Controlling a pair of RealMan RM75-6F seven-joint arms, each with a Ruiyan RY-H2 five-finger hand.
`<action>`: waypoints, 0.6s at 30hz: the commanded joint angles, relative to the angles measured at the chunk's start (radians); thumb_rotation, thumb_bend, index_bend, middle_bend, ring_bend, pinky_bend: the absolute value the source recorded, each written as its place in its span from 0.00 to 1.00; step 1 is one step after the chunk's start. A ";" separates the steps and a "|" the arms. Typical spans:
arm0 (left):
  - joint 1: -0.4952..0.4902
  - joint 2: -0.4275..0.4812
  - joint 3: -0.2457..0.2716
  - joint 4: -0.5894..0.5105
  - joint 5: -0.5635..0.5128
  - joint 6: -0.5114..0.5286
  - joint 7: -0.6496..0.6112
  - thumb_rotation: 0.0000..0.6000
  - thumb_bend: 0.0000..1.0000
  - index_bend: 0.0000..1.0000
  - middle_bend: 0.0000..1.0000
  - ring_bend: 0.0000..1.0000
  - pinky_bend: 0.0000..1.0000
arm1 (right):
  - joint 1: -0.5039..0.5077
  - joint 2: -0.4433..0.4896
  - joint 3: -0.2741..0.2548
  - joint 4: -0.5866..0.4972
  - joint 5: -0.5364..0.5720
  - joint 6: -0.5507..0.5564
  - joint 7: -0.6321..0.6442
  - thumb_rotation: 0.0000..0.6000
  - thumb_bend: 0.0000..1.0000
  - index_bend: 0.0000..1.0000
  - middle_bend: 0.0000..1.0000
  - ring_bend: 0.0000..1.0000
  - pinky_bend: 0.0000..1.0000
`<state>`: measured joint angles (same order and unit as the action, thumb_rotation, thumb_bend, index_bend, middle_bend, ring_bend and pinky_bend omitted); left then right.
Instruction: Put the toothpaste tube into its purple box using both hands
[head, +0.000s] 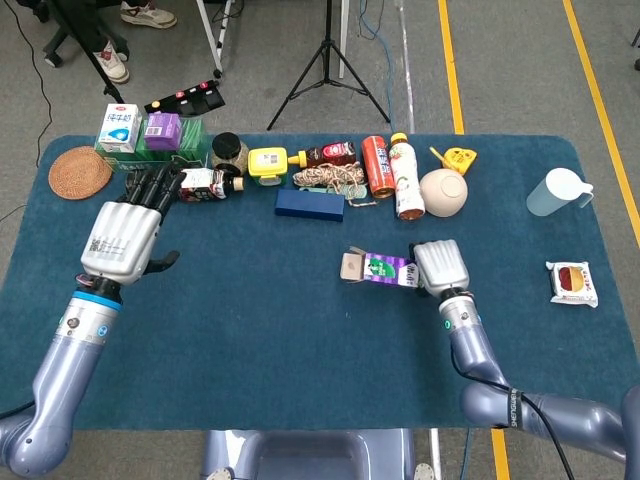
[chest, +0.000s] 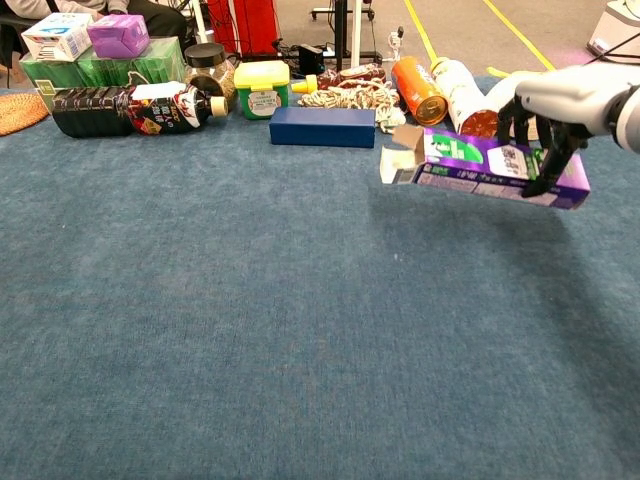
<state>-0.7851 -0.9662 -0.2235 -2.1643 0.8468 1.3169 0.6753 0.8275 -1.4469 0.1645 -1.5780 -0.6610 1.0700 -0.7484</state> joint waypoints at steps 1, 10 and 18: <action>0.024 0.018 0.019 0.019 0.031 -0.029 -0.044 1.00 0.11 0.00 0.00 0.00 0.38 | 0.019 0.015 0.017 -0.052 0.087 -0.051 -0.007 1.00 0.00 0.00 0.02 0.03 0.30; 0.131 0.069 0.070 0.034 0.150 -0.051 -0.221 1.00 0.06 0.00 0.00 0.00 0.31 | -0.051 0.146 0.028 -0.197 -0.117 -0.013 0.160 1.00 0.00 0.00 0.00 0.00 0.19; 0.337 0.092 0.212 0.153 0.474 0.036 -0.501 1.00 0.00 0.00 0.00 0.00 0.19 | -0.224 0.260 -0.098 -0.099 -0.602 0.142 0.435 1.00 0.00 0.00 0.00 0.00 0.16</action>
<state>-0.5509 -0.8858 -0.0837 -2.0882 1.1834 1.2938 0.3045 0.7110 -1.2605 0.1436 -1.7417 -1.0252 1.1102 -0.4816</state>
